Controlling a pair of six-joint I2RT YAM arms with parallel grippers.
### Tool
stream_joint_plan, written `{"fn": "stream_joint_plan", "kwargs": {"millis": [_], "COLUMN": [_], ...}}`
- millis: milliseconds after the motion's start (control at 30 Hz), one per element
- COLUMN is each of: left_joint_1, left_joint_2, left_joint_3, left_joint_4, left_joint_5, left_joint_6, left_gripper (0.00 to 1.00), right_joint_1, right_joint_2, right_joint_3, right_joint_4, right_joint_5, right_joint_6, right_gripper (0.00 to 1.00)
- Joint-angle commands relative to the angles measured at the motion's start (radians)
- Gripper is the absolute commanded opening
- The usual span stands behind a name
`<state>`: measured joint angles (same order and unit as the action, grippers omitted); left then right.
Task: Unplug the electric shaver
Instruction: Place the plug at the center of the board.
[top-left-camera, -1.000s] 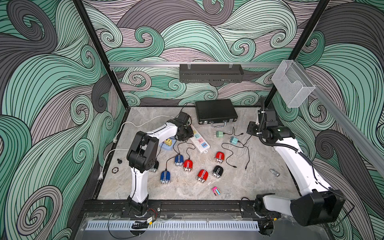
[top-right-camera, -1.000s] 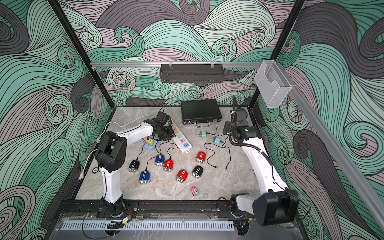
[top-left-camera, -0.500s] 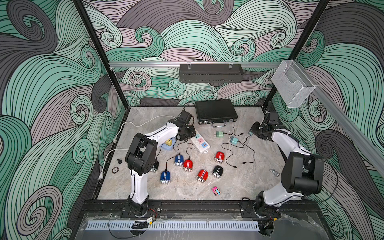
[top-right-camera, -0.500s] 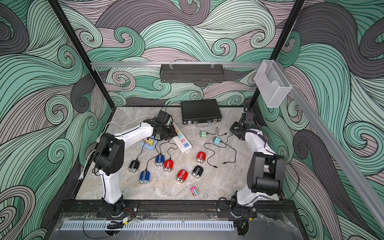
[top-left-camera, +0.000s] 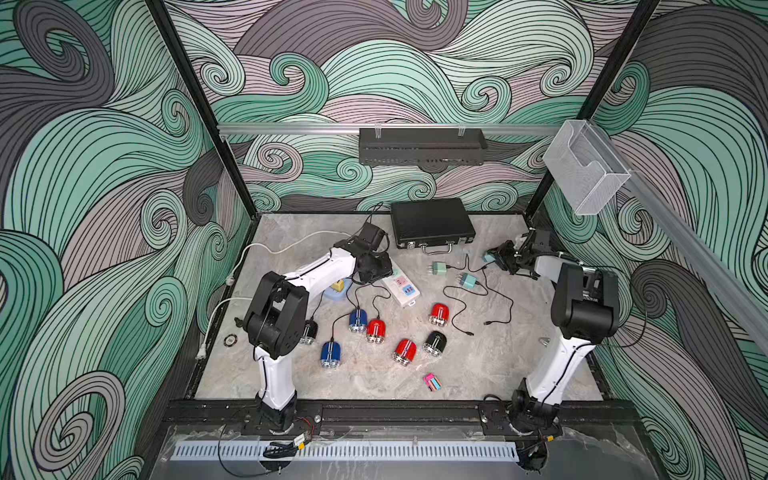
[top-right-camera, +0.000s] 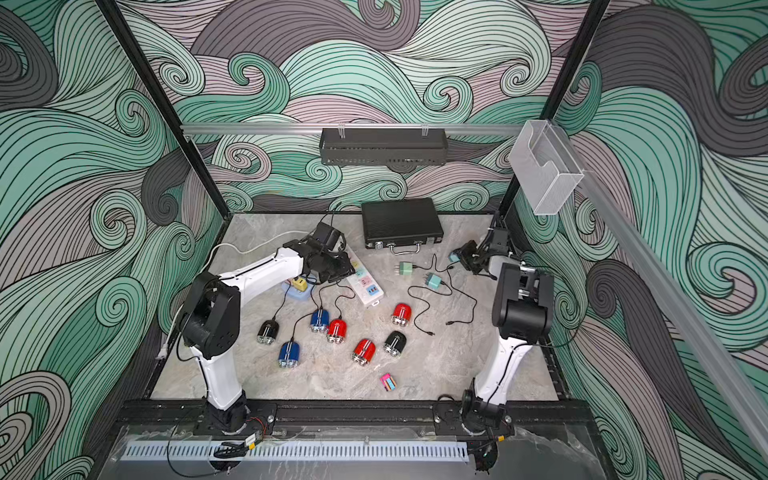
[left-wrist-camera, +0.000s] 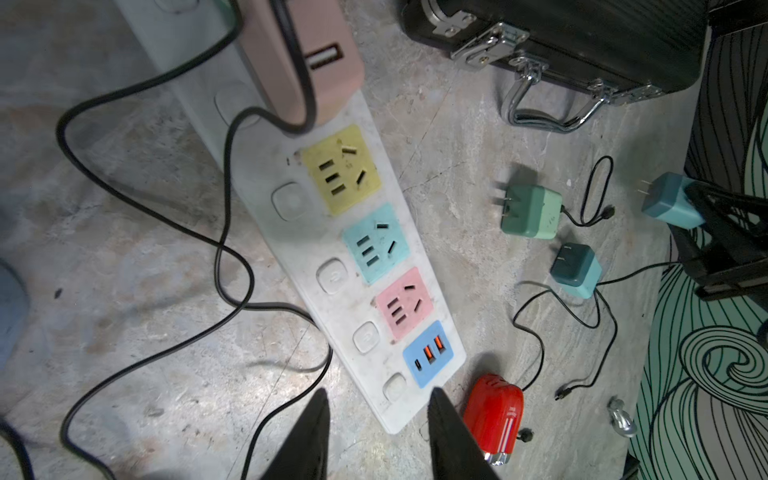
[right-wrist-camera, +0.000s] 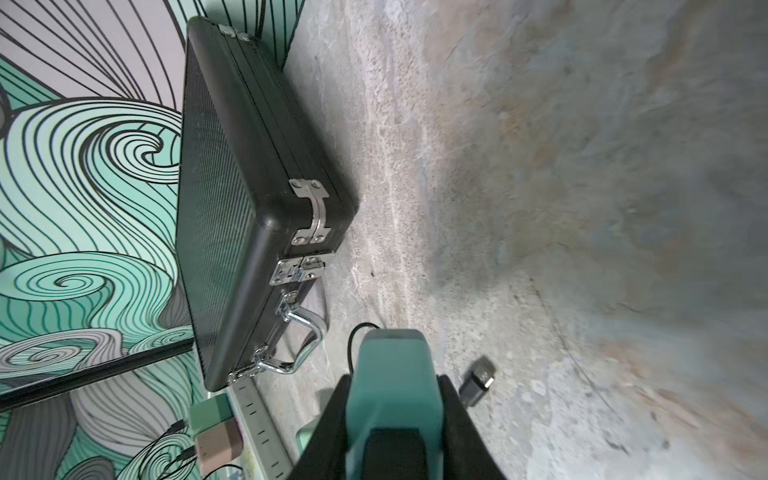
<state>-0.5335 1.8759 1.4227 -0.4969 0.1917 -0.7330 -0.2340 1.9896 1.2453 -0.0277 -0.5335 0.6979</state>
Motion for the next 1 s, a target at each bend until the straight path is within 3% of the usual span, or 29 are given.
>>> {"fn": "stream_joint_plan", "kwargs": {"millis": [0,700,967], "left_joint_1": [-0.011,-0.036,-0.036], "left_joint_2": [-0.04,-0.109,-0.129], "left_joint_3": [-0.023,-0.095,-0.138], "left_joint_4": [-0.011,-0.005,0.009], "left_joint_5": [-0.011,-0.015,-0.02], "left_joint_6": [0.018,0.027,0.024], "left_gripper": [0.39,0.39,0.39], "right_joint_1": [-0.002,0.006,0.015], "right_joint_2": [0.034,0.157,0.149], "right_joint_3": [0.049,0.119,0.099], "right_joint_4": [0.084,0.038,0.028], "right_joint_5": [-0.071,-0.09,-0.079], "right_joint_6": [0.056,0.048,0.044], "right_gripper": [0.14,0.16,0.28]}}
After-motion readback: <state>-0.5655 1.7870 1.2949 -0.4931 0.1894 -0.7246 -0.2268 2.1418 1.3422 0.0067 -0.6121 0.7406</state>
